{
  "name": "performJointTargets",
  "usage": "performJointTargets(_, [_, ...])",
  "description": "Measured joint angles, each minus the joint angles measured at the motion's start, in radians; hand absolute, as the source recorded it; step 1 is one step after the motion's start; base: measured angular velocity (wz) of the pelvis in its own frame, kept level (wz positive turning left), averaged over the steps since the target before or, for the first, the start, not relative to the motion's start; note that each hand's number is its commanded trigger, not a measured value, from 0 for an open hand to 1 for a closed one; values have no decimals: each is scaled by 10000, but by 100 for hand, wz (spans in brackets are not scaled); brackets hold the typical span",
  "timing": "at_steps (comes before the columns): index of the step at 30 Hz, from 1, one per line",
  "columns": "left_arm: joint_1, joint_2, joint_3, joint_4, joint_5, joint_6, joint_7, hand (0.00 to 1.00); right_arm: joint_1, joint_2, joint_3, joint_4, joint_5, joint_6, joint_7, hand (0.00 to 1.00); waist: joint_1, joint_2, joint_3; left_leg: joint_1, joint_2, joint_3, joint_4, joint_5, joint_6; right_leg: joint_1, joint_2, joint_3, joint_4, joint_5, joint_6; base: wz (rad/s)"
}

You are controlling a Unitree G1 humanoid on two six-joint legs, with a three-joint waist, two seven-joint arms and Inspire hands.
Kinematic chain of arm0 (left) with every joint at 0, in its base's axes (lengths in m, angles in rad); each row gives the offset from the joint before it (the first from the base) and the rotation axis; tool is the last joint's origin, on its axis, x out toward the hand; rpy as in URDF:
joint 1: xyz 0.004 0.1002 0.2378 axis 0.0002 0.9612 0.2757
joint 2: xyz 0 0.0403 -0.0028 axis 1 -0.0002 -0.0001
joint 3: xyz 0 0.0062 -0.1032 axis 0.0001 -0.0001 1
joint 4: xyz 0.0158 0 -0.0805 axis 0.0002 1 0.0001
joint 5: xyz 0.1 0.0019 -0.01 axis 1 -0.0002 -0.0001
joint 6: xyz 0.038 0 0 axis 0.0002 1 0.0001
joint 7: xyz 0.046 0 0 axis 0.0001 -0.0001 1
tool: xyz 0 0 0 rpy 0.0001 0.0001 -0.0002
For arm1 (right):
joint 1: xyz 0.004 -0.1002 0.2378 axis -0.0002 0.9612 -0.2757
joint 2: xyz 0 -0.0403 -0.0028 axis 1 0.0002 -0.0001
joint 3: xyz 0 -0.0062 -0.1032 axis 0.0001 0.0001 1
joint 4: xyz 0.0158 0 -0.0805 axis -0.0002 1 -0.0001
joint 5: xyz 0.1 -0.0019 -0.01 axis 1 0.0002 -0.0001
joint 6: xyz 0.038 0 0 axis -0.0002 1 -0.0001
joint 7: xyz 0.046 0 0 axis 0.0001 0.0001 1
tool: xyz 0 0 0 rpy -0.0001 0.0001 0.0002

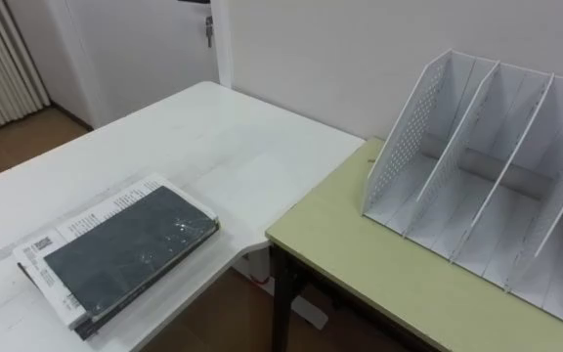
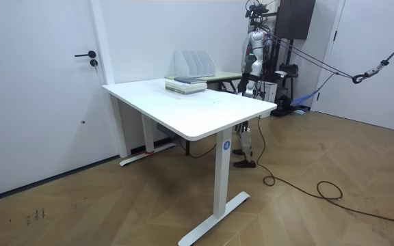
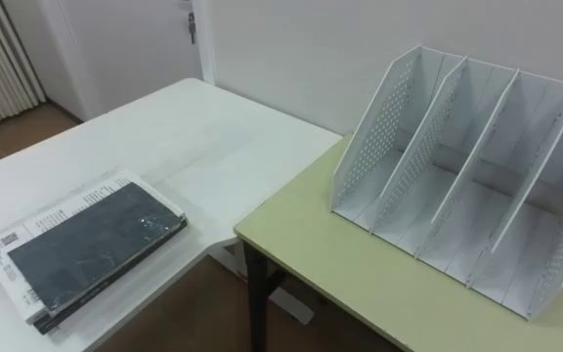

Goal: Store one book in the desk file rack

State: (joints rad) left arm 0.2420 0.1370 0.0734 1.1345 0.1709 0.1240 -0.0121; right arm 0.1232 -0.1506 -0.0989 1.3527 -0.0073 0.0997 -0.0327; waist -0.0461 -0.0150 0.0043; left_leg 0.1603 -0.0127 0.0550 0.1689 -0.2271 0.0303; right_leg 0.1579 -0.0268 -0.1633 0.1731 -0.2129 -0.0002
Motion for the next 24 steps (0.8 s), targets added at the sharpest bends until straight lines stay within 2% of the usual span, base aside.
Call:
performJointTargets(12, [1, 31, 38, 1, 34, -10, 12, 0, 66, 0, -1, 11, -92, -30, 10, 0, 5, -62, -4, 4, -6, -20, 8, 0, 0, 26, -5, -13, -5, -3, 4, 0])
performJointTargets(16, [-73, 10, 110, 1, 433, -41, 54, 0, 34, -2, -7, 12, -212, -44, 105, 0, 9, -56, 1, 5, -7, -18, 13, 0, 0, 20, -1, -4, -4, -3, 3, 0])
performJointTargets(22, [-105, -10, 142, -463, 695, -282, 637, 0, 58, -2, -11, -112, -208, -128, 125, 0, -7, -59, 5, -17, -15, -14, -1, -1, -1, -4, 0, -18, -8, -4, 2, 0])
performJointTargets(24, [-183, -34, 251, -551, 804, -510, 936, 0, 101, 0, -11, -325, -200, -189, 102, 0, -5, -67, 6, -18, -17, -10, -25, -1, -1, -13, 7, -6, -12, -4, 2, 0])
